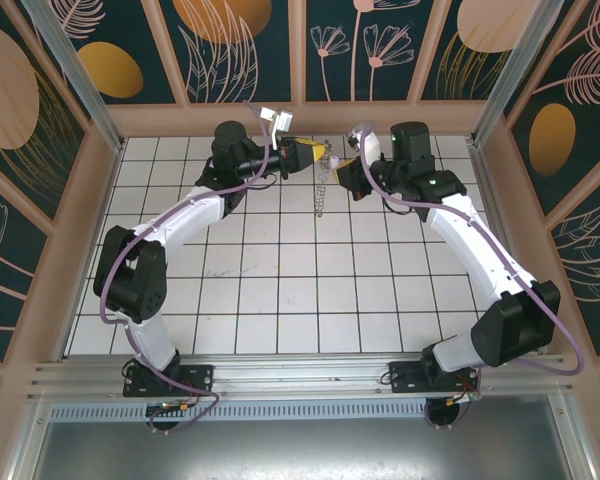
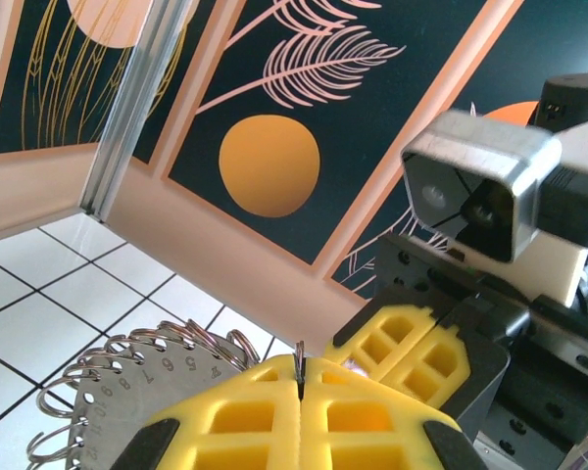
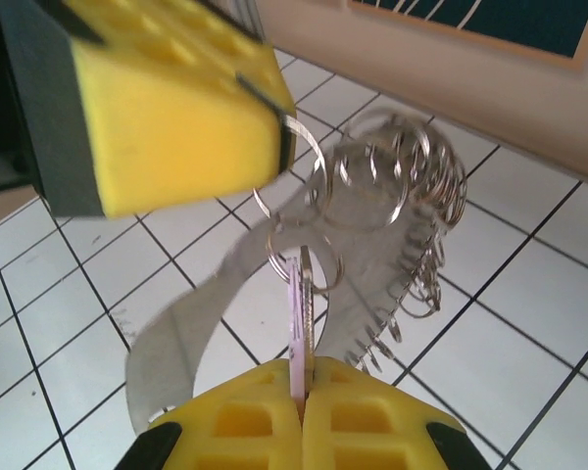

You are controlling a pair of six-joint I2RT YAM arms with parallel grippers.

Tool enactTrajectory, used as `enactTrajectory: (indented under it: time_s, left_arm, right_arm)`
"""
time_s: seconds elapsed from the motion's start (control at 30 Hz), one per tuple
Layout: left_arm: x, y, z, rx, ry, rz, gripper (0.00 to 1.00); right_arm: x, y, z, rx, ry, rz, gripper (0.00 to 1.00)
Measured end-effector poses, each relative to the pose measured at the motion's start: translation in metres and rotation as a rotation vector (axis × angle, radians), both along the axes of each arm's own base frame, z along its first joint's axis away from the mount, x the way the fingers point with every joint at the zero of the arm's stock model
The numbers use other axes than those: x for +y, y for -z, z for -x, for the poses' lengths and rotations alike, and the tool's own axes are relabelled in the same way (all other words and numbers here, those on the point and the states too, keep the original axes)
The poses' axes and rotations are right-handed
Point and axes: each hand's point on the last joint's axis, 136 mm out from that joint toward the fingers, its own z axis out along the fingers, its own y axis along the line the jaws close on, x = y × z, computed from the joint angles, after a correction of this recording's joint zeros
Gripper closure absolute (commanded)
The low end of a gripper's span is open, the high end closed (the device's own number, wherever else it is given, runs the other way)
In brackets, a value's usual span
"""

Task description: Put the keys on the keyring

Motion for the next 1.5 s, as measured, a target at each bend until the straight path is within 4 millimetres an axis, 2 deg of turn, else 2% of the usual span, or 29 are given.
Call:
enactTrajectory:
  time_s: [0.17,0.47,0.83,1.03,1.27,1.5]
  left_arm:
    - [0.001,-0.005,-0.001,-0.022,-0.008,0.012,1.00]
    - [0.002,-0.005,-0.004,-0.024,-0.025,0.014,1.00]
    - [0.002,-0.004,-0.004,-0.015,-0.022,0.010,1.00]
    - [0.002,-0.003,-0.003,-0.014,-0.020,0.009,1.00]
    - [0.002,-0.003,-0.003,-0.014,-0.020,0.009,1.00]
    - [0.002,-0.004,-0.003,-0.016,-0.016,0.010,1.00]
  right_arm:
    - [0.005,-0.018,-0.009,-0.025,-0.006,-0.005,1.00]
    - [0.007,-0.017,-0.014,-0.015,-0.010,0.008,1.00]
    - [-0.010,-0.011,-0.021,-0.035,0.057,0.108,1.00]
    - [-0.011,-0.010,-0.022,-0.038,0.063,0.121,1.00]
    - [-0.009,-0.016,-0.022,-0.044,0.054,0.114,1.00]
    - [0.004,-0.028,-0.023,-0.060,0.026,0.103,1.00]
